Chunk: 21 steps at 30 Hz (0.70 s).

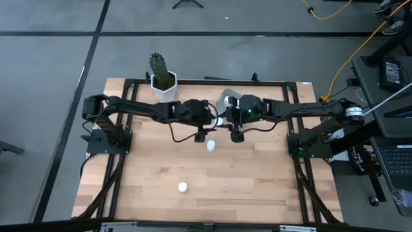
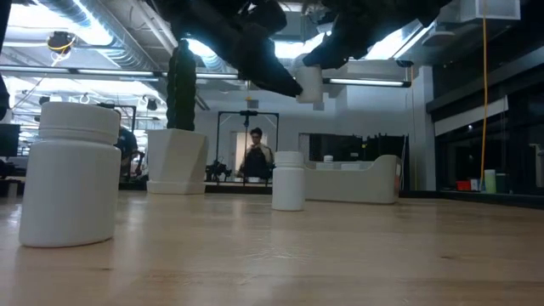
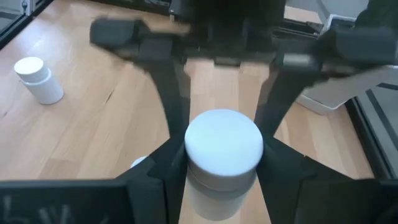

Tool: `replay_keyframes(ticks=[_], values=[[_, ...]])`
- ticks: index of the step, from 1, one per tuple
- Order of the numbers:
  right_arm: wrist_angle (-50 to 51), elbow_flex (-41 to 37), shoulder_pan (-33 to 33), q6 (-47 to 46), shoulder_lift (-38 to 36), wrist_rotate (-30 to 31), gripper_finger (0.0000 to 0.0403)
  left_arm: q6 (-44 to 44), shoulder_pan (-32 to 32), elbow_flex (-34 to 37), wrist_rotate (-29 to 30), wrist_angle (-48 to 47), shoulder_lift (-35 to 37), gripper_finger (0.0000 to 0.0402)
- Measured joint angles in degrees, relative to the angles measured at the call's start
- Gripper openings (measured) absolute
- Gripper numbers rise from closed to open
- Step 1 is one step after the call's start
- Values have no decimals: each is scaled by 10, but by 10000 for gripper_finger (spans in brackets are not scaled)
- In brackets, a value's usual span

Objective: Pick and place pill bottles into a basket
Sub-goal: Put the white pill bottle into the gray bin

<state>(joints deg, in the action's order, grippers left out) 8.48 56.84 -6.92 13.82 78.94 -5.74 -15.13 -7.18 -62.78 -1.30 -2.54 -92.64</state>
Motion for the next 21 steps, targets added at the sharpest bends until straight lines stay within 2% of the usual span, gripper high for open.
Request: replay_keyframes(ticks=[5, 10, 16, 21], values=[[3, 0, 0, 2, 0, 1, 157, 5, 0, 0, -1, -83, 45, 214], [11, 0, -6, 15, 0, 1, 155, -6, -2, 14, 1, -151, 97, 172], [10, 0, -25, 15, 0, 3, 154, 16, -4, 95, 2, -143, 177, 101], [10, 0, -42, 21, 0, 2, 155, 37, -4, 183, 2, -75, 248, 47]])
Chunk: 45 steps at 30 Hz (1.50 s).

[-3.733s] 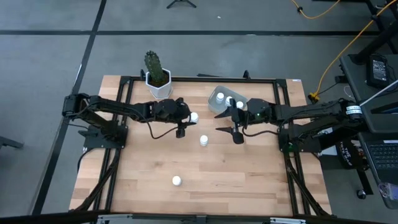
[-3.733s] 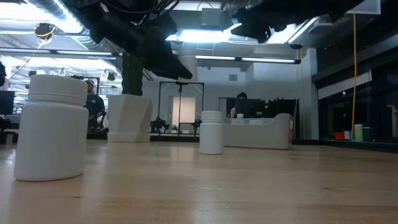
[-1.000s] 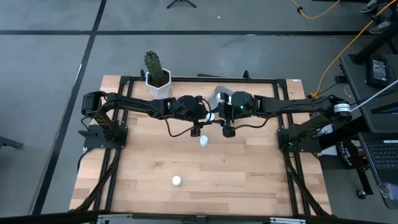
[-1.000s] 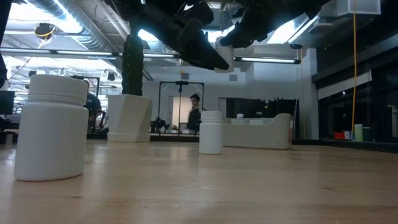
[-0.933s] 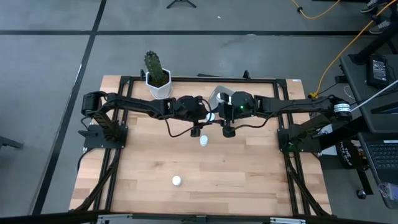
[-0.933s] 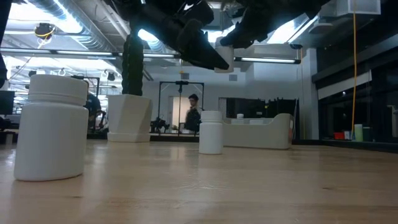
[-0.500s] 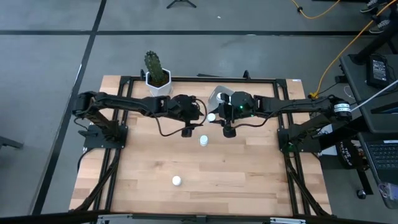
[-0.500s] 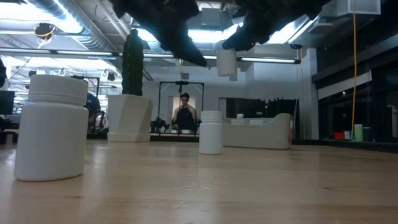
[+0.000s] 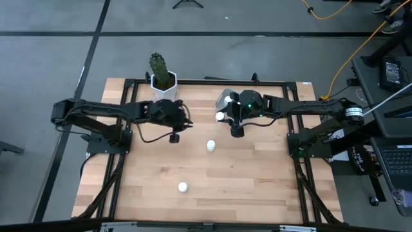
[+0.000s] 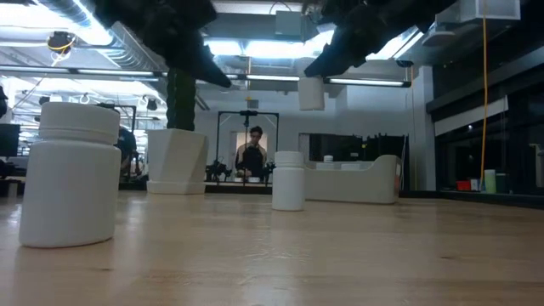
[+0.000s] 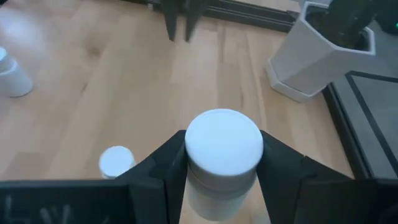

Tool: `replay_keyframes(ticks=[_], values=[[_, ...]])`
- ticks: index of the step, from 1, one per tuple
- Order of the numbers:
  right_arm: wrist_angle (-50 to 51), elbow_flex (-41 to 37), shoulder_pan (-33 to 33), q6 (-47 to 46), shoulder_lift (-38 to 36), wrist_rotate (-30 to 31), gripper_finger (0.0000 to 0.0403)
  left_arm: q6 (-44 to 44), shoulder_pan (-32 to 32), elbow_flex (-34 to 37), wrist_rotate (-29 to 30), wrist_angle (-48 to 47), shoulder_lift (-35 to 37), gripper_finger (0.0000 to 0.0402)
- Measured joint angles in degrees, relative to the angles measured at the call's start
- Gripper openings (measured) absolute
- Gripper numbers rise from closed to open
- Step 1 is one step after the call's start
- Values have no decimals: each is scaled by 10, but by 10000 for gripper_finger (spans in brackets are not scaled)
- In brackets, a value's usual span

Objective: Pick and place pill bottles into a basket
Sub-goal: Put the white pill bottle into the gray bin

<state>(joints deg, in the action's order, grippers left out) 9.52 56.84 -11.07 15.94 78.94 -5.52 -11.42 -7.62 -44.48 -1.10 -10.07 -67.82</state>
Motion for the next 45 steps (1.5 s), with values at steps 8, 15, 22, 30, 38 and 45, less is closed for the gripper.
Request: replay_keyframes(ticks=[8, 15, 22, 30, 38, 45], values=[[0, 0, -37, 3, 0, -2, 153, 18, 0, 139, -15, 106, 110, 2], [-12, 0, -78, -11, 0, -20, 153, -31, 0, 223, -109, 224, 173, 4], [-17, 1, -108, -34, 9, -21, 153, -44, 0, 236, -102, 248, 193, 4], [-37, 1, -113, -54, 74, 41, 153, -33, 0, 236, -105, 247, 192, 3], [-38, 1, -113, -85, 107, 74, 153, 26, 0, 236, -106, 230, 192, 9], [-146, -66, -113, -109, 104, 102, 153, 37, 0, 236, -106, 225, 192, 10]])
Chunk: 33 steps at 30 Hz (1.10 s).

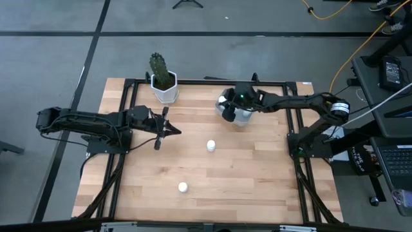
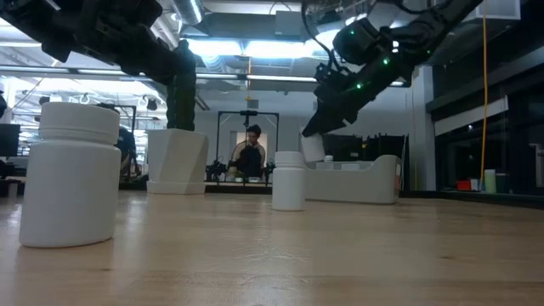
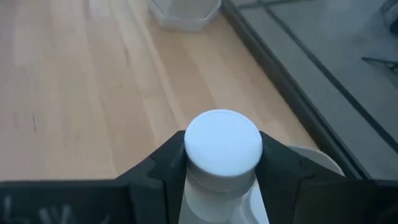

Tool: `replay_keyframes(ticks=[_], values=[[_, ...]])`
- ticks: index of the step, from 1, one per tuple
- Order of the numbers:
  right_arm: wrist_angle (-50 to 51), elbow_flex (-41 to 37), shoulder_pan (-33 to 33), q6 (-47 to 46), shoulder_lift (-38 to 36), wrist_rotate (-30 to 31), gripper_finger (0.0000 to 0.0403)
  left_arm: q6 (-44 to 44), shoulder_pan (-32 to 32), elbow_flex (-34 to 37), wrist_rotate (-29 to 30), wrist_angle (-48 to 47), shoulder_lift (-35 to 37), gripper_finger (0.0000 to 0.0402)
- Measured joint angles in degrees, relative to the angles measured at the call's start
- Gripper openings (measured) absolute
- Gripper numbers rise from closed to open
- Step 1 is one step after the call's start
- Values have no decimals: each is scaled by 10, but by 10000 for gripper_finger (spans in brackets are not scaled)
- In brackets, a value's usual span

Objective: Pick and place pill bottles into a basket
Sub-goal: Put the white pill bottle into the gray bin

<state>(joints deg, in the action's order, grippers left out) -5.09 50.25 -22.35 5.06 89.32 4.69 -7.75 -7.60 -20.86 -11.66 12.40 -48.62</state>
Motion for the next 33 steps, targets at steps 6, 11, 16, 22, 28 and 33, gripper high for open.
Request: replay_keyframes(ticks=[6, 11, 16, 22, 28, 33], values=[[-58, -27, 0, -3, 0, 2, 153, 0, 0, 0, 0, -1, 0, 4], [-52, -27, 0, -12, 0, 2, 153, 0, 0, 0, 0, -2, 0, 5], [-47, -28, 1, -19, 16, 6, 153, 0, 0, 0, 0, -2, 0, 8], [-82, -28, 0, -19, 55, 9, 153, 1, 0, 0, 0, -4, 0, 2], [-92, -28, 0, -19, 83, 18, 153, 1, 0, 0, 0, -6, 0, 6], [-96, -28, 0, -19, 90, 20, 153, 1, 1, 0, 0, -6, 0, 10]])
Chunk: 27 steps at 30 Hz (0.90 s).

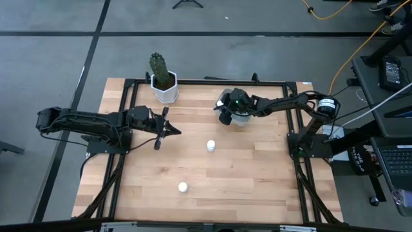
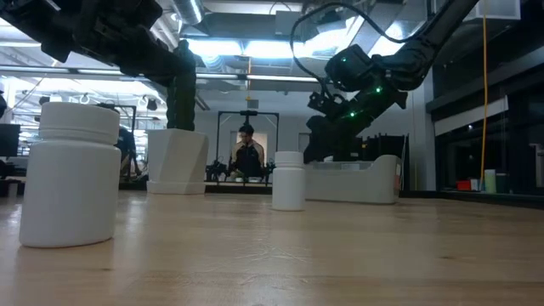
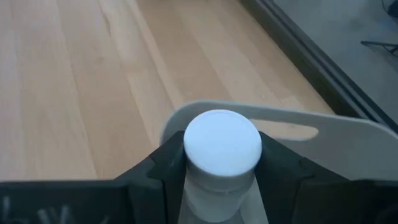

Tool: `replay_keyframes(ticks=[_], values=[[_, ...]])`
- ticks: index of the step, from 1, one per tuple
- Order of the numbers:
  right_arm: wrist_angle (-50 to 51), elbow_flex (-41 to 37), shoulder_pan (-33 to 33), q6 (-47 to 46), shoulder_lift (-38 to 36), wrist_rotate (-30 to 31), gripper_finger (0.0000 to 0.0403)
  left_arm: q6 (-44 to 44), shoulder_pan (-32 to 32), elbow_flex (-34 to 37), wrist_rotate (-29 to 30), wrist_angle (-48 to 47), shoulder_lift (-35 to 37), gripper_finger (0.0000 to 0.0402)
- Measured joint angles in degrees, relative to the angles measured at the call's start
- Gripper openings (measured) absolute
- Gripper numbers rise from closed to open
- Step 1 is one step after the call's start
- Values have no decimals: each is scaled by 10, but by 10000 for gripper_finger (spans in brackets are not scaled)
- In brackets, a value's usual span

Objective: Pick and place pill bottles into a basket
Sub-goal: Put the white pill bottle into the gray bin

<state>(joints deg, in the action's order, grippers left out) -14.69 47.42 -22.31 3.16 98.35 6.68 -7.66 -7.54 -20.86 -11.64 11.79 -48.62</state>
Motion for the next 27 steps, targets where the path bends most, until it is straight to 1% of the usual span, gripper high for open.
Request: replay_keyframes(ticks=[5, 11, 17, 22, 27], values=[[-3, -2, 2, -4, 0, 17, 153, 0, 0, 0, 0, 0, 0, 6], [-72, -48, 8, -17, -7, 21, 152, -1, 0, 0, 0, 0, 0, 2], [-85, -57, 8, -14, -7, 20, 152, -1, 0, 0, 0, 0, 0, 10], [-81, -59, 8, -12, -5, 20, 152, 5, 0, 0, 0, 0, 0, 7], [-151, -94, 8, -16, -5, 20, 152, 5, 0, 0, 0, 0, 0, 2]])
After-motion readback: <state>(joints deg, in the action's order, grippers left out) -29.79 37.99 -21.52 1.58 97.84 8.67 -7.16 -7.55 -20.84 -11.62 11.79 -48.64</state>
